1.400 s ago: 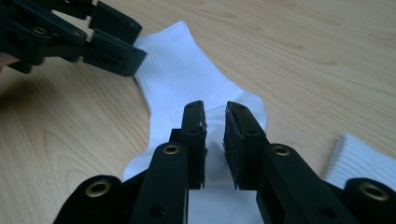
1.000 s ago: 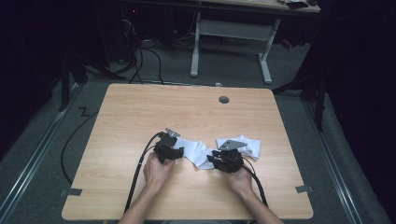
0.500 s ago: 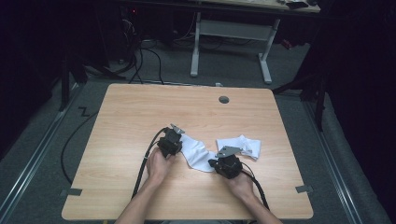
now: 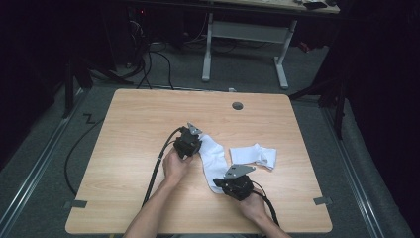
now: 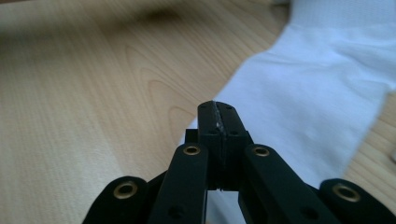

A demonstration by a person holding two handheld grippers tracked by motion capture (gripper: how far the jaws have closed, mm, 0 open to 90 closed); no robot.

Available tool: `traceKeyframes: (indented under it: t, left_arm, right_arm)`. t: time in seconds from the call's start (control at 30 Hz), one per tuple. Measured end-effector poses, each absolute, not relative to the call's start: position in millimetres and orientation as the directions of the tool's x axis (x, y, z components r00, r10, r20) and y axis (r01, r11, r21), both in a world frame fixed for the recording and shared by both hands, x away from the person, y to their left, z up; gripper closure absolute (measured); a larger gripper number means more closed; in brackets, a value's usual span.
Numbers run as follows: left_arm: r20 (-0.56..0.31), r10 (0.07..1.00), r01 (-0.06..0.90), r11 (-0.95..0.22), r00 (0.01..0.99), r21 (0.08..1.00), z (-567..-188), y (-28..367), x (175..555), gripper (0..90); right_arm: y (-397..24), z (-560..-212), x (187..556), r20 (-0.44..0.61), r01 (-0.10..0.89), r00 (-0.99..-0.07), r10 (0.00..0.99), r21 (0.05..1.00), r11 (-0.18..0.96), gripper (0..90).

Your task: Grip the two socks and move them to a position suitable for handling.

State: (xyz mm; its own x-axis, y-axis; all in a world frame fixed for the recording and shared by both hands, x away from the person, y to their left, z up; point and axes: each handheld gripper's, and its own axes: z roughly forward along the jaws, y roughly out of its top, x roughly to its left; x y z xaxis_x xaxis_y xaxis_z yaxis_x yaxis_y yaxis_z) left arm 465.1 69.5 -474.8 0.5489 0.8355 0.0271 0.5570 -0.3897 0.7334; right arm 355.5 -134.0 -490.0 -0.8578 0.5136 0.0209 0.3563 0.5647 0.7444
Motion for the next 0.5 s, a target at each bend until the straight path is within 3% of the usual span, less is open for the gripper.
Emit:
traceKeyframes:
  t: [0.13, 0.33, 0.5]
  left_arm:
    - [0.037, 0.835, 0.557, -0.398, 0.549, 0.729, -479, 65, 468, 79.4]
    - [0.053, 0.846, 0.559, -0.396, 0.531, 0.729, -474, 66, 457, 60.0]
    - [0.029, 0.846, 0.599, -0.400, 0.532, 0.694, -478, 67, 446, 59.4]
  right_arm:
    - [-130, -491, 354, 0.017, 0.346, -0.860, 0.509, 0.754, 0.558, 88.1]
    - [-147, -490, 368, 0.036, 0.417, -0.801, 0.597, 0.749, 0.515, 78.0]
    - [-150, -499, 371, -0.005, 0.431, -0.786, 0.618, 0.713, 0.554, 78.1]
